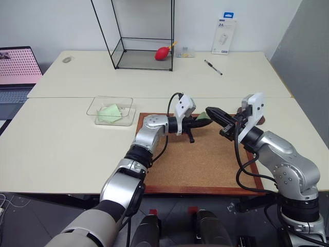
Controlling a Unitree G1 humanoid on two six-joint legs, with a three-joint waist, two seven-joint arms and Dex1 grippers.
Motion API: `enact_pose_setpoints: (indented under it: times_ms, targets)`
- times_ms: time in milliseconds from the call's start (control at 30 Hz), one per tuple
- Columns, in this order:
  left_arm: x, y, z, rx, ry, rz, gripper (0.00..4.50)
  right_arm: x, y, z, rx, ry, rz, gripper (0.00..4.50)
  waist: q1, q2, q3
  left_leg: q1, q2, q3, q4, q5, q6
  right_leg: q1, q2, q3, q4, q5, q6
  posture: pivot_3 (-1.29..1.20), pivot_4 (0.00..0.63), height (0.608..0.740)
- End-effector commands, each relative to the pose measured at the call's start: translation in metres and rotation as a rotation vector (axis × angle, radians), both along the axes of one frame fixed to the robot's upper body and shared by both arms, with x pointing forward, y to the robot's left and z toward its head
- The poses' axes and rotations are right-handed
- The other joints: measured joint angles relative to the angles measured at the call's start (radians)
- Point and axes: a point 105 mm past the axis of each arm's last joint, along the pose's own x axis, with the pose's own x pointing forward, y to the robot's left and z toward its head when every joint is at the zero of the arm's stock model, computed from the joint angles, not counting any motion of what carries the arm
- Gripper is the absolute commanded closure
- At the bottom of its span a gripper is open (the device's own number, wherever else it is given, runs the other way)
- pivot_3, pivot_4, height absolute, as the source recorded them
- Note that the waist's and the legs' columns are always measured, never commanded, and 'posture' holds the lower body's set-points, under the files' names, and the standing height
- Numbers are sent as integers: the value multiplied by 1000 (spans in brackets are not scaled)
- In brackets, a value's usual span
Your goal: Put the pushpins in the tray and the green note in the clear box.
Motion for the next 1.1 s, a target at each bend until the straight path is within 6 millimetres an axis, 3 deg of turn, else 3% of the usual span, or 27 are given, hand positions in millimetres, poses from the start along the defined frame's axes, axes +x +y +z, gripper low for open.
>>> enact_pose_setpoints:
  times_ms: [33,667,833,1100]
  targets:
    - [-3,2,8,-51,-21,4,4491,-4,-3,17,38,-57,-16,4500,0,0,0,0,0,0,0,0,0,0,0,0,0,0,0,0,150,740]
    - [-2,11,2,-75,-9,73,4491,-1,-33,29,91,-54,-127,4500,1,0,0,0,0,0,0,0,0,0,0,0,0,0,0,0,150,740]
    - [2,23,-1,-43,-34,125,4491,13,-72,13,-65,-54,-313,4500,2,0,0,0,0,0,0,0,0,0,0,0,0,0,0,0,150,740]
    - [1,39,-1,25,-134,182,4491,48,-126,-34,-330,-20,-584,4500,0,0,0,1,0,1,0,0,0,0,0,1,0,0,0,0,150,740]
